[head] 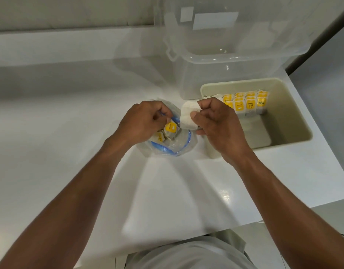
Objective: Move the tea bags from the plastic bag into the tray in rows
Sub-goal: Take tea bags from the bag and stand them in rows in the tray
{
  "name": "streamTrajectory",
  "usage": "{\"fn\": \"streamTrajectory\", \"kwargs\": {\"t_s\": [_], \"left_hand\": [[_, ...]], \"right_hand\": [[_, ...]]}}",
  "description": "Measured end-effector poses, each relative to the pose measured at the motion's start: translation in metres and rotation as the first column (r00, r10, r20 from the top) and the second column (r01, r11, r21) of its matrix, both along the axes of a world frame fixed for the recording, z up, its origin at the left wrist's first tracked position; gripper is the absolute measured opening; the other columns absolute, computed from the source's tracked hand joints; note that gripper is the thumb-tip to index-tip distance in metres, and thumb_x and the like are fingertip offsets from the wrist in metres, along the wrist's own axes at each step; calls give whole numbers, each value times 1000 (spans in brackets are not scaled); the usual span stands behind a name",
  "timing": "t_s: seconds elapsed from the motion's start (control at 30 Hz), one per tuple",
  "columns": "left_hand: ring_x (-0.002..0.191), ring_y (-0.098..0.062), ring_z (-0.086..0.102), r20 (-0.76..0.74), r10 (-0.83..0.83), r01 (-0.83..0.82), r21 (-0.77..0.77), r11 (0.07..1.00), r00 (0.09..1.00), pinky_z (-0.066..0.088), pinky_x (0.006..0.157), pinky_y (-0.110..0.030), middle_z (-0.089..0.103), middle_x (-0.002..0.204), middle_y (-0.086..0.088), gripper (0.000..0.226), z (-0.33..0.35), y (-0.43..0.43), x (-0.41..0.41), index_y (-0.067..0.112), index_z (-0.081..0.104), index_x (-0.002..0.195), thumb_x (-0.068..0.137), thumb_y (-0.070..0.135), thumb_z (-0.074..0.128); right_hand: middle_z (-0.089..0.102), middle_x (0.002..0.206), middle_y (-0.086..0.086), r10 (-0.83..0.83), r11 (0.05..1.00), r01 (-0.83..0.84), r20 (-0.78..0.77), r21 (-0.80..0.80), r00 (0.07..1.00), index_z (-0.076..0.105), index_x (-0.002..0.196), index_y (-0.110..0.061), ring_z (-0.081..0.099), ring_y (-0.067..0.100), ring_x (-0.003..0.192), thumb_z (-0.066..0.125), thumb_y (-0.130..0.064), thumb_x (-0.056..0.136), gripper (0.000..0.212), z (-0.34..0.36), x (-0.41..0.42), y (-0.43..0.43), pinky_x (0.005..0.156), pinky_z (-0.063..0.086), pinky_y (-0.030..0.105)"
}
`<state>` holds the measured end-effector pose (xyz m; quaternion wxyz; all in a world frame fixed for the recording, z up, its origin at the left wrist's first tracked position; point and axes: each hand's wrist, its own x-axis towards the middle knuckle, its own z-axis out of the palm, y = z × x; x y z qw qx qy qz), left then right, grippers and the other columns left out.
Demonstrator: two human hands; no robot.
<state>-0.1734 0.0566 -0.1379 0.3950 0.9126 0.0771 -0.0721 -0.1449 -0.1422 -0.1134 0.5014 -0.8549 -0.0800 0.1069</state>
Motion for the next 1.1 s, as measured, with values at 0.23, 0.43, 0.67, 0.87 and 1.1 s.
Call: {"fn": "streamTrajectory", "kwargs": {"t_s": [0.23, 0.43, 0.67, 0.87, 1.1], "left_hand": [[86, -17, 67, -37, -52, 48, -118, 992, 998, 57, 84, -47, 66, 84, 10, 24, 11, 2, -7, 38, 69, 98, 86, 19, 60], [80, -13, 66, 33, -100, 103, -76, 992, 994, 56, 79, -42, 65, 80, 10, 33, 25, 6, -3, 38, 68, 106, 84, 14, 67], [104, -23, 69, 64, -51, 73, -401, 913, 997, 53, 99, -49, 75, 103, -2, 27, 34, 11, -2, 22, 77, 107, 88, 11, 61], [102, -31, 68, 31, 4, 11, -471, 882, 1000, 58, 89, -45, 69, 113, -12, 26, 21, 15, 0, 23, 75, 111, 97, 7, 60], [84, -22, 64, 13, -22, 25, -589, 807, 1000, 55, 76, -33, 68, 97, -19, 12, 17, 1, -4, 8, 72, 103, 91, 9, 69]], "right_hand": [[73, 84, -7, -6, 998, 6, 5, -56, 1000, 70, 95, -22, 69, 15, 83, 63, -38, 84, 20, 2, -3, 1, 80, 57, 44], [69, 67, -6, 48, 998, -49, -27, -33, 999, 68, 90, -23, 60, 9, 57, 64, -26, 90, 5, 7, -2, -1, 63, 52, 31], [71, 71, -2, 39, 999, -40, -95, -7, 995, 68, 79, -24, 70, 17, 67, 79, -46, 76, 25, 8, -5, 4, 71, 60, 43], [65, 84, -12, 101, 988, -105, -41, -113, 994, 59, 107, -32, 66, 11, 73, 73, -21, 79, 34, 2, -3, 0, 76, 57, 39], [67, 66, -13, 93, 993, -97, -47, -68, 995, 72, 99, -32, 65, 6, 61, 65, -16, 84, 23, 5, -2, -5, 68, 57, 30]]}}
